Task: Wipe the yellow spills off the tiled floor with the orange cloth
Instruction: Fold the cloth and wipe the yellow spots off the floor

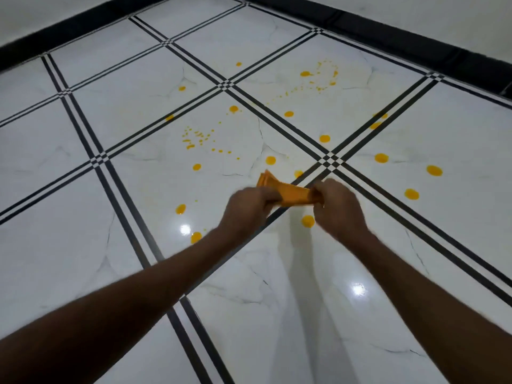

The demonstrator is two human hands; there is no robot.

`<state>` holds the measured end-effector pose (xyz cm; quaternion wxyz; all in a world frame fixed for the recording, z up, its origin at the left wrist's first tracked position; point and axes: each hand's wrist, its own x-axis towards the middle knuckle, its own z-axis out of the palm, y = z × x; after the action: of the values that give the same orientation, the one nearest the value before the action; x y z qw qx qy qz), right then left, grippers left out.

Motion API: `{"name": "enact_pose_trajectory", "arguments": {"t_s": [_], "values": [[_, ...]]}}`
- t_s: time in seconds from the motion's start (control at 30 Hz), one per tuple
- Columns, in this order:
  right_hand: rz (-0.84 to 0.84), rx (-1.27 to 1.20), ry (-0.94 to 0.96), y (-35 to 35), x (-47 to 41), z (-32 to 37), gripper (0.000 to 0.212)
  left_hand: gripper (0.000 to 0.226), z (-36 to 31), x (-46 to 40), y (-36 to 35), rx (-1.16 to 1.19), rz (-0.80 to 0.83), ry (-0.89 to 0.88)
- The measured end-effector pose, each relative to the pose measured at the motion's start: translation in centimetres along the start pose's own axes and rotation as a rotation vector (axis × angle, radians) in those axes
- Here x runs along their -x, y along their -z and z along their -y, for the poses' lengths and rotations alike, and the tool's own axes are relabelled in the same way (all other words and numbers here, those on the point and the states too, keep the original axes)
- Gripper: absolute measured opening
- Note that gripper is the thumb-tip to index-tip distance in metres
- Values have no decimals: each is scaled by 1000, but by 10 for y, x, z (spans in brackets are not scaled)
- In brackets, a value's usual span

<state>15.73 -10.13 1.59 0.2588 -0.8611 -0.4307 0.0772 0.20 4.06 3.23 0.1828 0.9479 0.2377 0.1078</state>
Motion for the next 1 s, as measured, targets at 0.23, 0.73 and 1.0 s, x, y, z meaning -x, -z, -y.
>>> {"name": "enact_pose_trajectory", "arguments": {"t_s": [0.23, 0.73, 1.0], "values": [[195, 378, -8, -94, 97, -35, 19, 28, 31, 52, -66, -143, 549, 23], [-30, 303, -526, -146, 87, -43, 82, 74, 112, -2, -91, -284, 337, 124], [60, 388, -148, -144, -24, -95, 80, 74, 128, -15, -97, -283, 320, 165]]}}
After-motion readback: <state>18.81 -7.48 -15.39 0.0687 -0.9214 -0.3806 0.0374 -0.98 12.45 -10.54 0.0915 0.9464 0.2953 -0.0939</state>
